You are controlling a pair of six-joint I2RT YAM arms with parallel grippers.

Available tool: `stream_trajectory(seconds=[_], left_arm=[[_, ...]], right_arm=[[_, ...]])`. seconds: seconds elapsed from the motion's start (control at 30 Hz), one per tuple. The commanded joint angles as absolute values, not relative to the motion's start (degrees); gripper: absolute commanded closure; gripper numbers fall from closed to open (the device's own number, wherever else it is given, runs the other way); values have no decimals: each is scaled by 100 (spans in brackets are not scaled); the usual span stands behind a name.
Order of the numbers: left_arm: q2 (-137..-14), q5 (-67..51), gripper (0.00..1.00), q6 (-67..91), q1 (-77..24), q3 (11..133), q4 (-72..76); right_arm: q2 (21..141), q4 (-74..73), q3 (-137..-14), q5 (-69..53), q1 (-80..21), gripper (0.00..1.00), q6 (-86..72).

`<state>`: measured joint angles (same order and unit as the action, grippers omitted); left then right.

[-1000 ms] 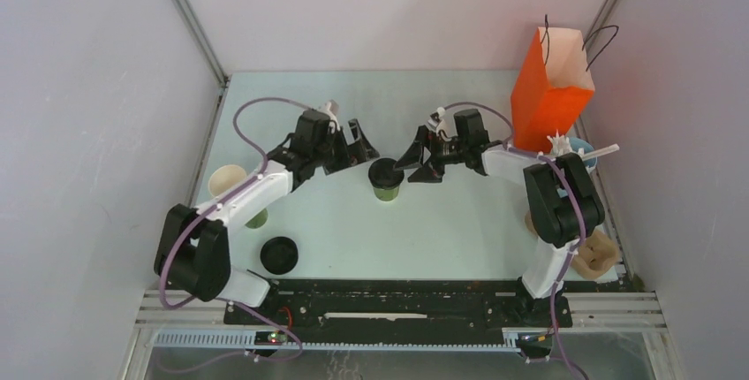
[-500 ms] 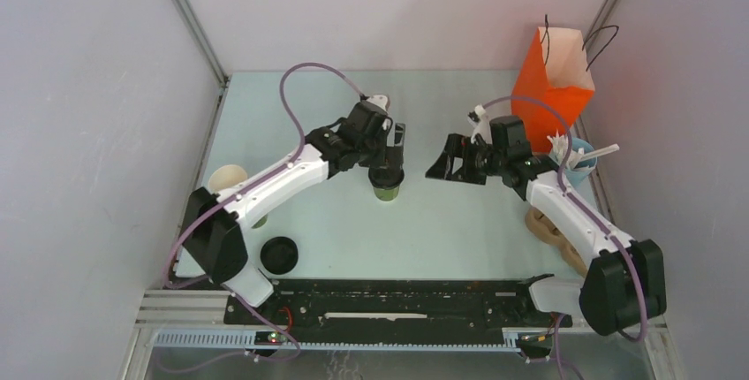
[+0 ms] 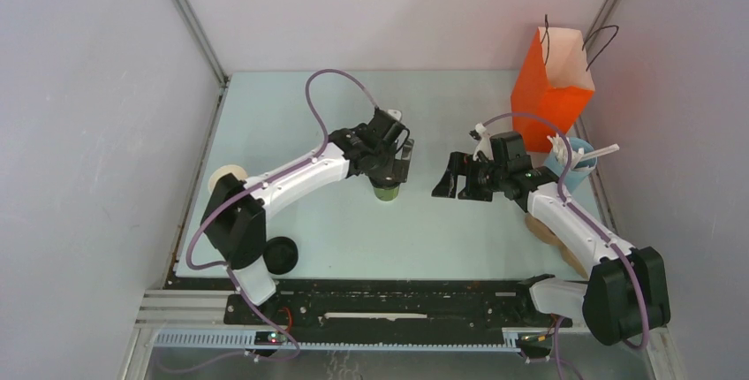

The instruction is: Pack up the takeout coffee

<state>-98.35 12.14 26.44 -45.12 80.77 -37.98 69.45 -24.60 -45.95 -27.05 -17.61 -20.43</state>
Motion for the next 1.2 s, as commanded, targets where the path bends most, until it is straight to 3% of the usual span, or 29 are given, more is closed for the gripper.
stream_trajectory(seconds=[0.0,0.6,0.8,1.17], left_arm=[[-9885,1518,0,2571,-4608,8426,-3759],[-9966,2450,34,2527,-4767,8596,-4124],[-9770,2708,35,2435,-4558,8490,-4202],[-8848,2626,33,2356,-3041,7247,-3717]], right_arm=[[6794,-2256,-4595,-2734,-1762,1,-1915],[6821,-2188,-4544,-2826,-1776,2,-1909],[6838,-2180,-4543,-2809,-1782,2,-1907],[6873,-2133,-4543,-2831,-1790,2,-1923]])
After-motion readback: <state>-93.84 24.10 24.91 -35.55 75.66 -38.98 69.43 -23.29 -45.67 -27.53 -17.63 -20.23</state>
